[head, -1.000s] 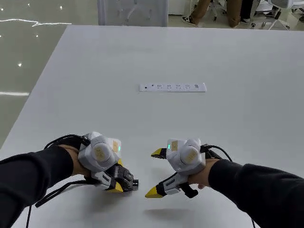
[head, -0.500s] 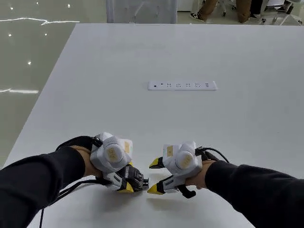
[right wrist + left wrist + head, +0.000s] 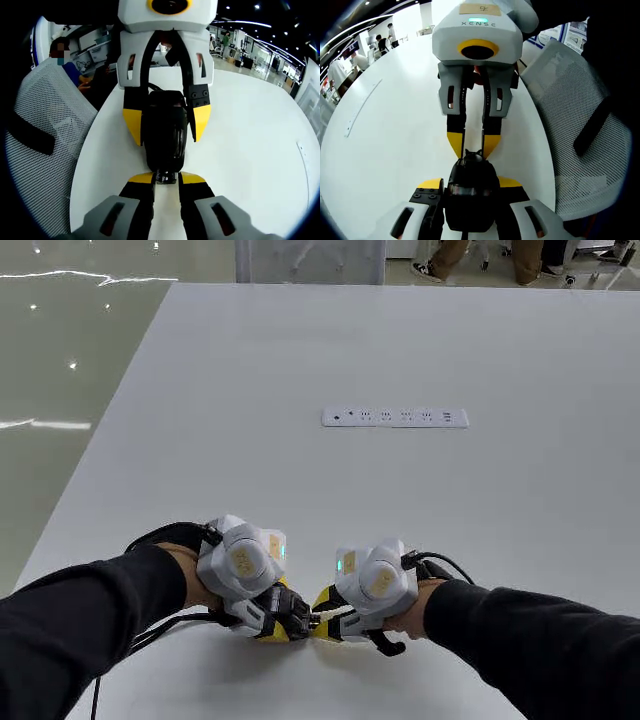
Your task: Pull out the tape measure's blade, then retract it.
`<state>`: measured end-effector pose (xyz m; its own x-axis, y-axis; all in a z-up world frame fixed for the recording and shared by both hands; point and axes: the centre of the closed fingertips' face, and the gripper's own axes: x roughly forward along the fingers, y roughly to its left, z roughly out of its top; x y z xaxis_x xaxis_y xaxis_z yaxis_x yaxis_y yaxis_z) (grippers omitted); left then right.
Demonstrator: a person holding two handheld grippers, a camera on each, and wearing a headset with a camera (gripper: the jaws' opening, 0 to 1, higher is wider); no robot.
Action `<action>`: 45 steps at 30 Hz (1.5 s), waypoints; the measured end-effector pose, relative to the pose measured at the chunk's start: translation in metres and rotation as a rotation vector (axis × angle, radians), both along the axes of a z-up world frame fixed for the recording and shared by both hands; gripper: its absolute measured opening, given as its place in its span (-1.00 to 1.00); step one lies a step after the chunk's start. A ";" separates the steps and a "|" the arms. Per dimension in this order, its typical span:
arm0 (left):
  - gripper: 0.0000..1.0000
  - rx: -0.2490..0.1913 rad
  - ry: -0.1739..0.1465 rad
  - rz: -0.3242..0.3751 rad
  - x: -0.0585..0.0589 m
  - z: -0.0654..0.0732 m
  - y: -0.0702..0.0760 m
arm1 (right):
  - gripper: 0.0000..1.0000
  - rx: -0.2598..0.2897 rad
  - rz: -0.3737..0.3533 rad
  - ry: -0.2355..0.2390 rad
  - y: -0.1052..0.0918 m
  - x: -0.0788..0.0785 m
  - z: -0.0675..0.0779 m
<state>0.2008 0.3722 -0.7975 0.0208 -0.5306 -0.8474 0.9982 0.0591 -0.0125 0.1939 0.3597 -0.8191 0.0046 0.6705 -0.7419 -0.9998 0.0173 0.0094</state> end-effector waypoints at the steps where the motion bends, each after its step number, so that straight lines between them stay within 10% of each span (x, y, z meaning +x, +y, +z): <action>1: -0.29 0.000 0.001 0.001 0.000 0.000 0.000 | -0.70 -0.002 -0.002 0.002 0.000 0.000 -0.002; 45: -0.30 0.011 -0.009 0.030 0.002 0.001 0.004 | -0.79 -0.029 -0.043 0.017 -0.036 0.004 -0.003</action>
<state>0.2023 0.3758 -0.7965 0.0440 -0.5206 -0.8527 0.9960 0.0890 -0.0029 0.1976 0.3235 -0.8221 0.0201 0.6479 -0.7615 -0.9978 0.0609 0.0256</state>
